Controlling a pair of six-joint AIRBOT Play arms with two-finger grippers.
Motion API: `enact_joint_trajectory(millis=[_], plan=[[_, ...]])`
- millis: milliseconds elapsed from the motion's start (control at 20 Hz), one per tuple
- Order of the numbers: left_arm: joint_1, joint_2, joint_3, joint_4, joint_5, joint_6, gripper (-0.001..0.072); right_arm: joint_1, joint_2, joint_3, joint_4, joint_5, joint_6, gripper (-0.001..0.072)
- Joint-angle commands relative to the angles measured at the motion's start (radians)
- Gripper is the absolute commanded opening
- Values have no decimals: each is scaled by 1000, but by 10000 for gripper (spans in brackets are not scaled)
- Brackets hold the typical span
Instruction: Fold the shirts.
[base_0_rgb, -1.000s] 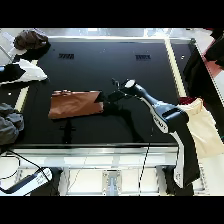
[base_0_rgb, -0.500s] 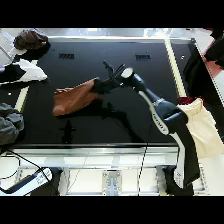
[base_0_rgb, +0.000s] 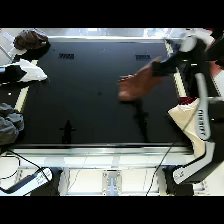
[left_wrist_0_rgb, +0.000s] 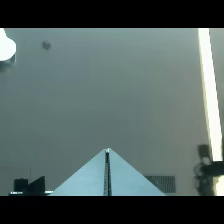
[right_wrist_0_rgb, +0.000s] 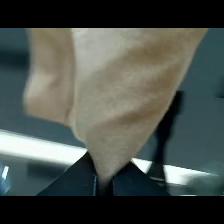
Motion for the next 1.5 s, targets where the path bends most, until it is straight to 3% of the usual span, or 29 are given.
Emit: enact_joint_trajectory(millis=[0, 300, 500, 700, 750, 850, 900, 1050, 1150, 1250, 1350, 1450], plan=[[0, -20, 0, 0, -3, 0, 11, -224, 134, -9, -108, 114, -39, 12], [0, -74, -3, 0, -47, 0, 11, -572, 358, -220, -77, 182, -87, 12], [0, -75, -6, 0, -50, -1, 11, -781, 598, -678, -89, 64, -127, 12], [0, -75, -6, -1, -64, -1, 11, -927, 713, -1046, -129, -50, -154, 14], [0, -75, -6, -1, -65, -1, 11, -949, 721, -1098, -132, -69, -153, 39], [0, -75, -6, -1, -65, -1, 11, -975, 729, -1144, -139, -70, -153, 209], [0, -75, -6, -1, -65, -1, 11, -975, 734, -1138, -149, -51, -150, 256], [0, -75, -6, -1, -64, -1, 11, -975, 763, -1025, -127, -4, -72, 274], [0, -75, -6, -1, -65, -1, 12, -974, 792, -898, 26, -39, -39, 273], [0, -75, -6, -1, -64, -1, 12, -970, 830, -835, 356, -113, -60, 267], [0, -75, -6, -1, -65, -1, 12, -899, 866, -830, 690, -171, -221, 267], [0, -75, -6, -6, -64, -4, 12, -752, 874, -830, 840, -194, -352, 266]])
